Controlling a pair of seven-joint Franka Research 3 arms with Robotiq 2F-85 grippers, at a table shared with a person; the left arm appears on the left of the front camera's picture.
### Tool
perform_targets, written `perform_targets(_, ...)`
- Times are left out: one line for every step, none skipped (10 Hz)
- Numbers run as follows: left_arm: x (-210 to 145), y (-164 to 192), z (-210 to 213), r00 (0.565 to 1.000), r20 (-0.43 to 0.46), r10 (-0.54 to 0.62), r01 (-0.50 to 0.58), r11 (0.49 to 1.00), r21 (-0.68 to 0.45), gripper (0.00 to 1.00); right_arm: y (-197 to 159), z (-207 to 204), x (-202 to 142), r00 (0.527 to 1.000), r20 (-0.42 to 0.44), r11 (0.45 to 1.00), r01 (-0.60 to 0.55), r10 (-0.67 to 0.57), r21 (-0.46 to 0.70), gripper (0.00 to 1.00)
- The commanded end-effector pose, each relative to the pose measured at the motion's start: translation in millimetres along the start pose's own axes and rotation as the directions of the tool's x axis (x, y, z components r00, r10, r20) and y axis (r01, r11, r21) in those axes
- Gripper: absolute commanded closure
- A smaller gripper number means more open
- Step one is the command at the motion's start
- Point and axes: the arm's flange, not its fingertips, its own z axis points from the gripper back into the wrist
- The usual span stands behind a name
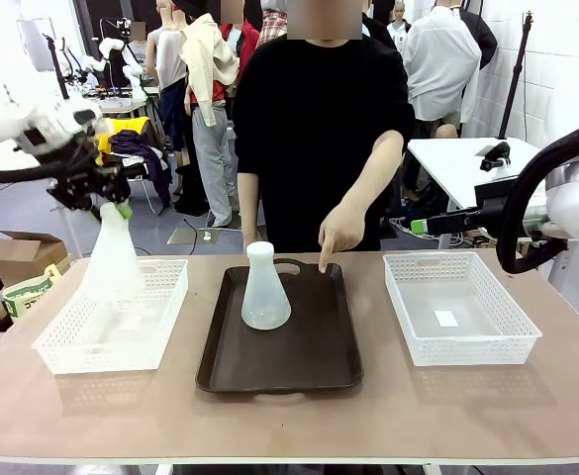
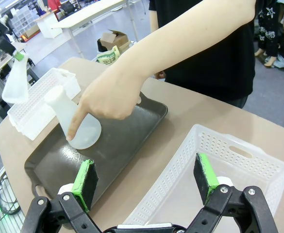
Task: Prepare the laboratory tools.
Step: Place the picked Big flask upright in the Handle tray as directed by the person.
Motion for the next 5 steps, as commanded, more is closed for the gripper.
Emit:
perform_targets(-20,-1,26,0.985,0.122,-0.118,0.134,0.983,-0.127,1.0,1,1,0,1.0,-0.007,1.0,0.01,-0.01,-0.002,0.0)
perform_targets(-21,-1,30,0.976,0.129,-0.173,0.197,0.958,-0.206,1.0,1,1,0,1.0,-0.007,1.0,0.01,-0.01,-0.002,0.0)
perform_targets(-29,-4,40,0.958,0.159,-0.24,0.278,0.916,-0.289,1.0,1,1,0,1.0,-0.007,1.0,0.01,-0.01,-0.002,0.0)
perform_targets(-33,-10,44,0.947,0.208,-0.244,0.297,0.912,-0.281,1.0,1,1,0,1.0,-0.007,1.0,0.01,-0.01,-0.002,0.0)
perform_targets(-37,-18,47,0.931,0.262,-0.253,0.325,0.901,-0.288,1.0,1,1,0,1.0,-0.007,1.0,0.01,-0.01,-0.002,0.0)
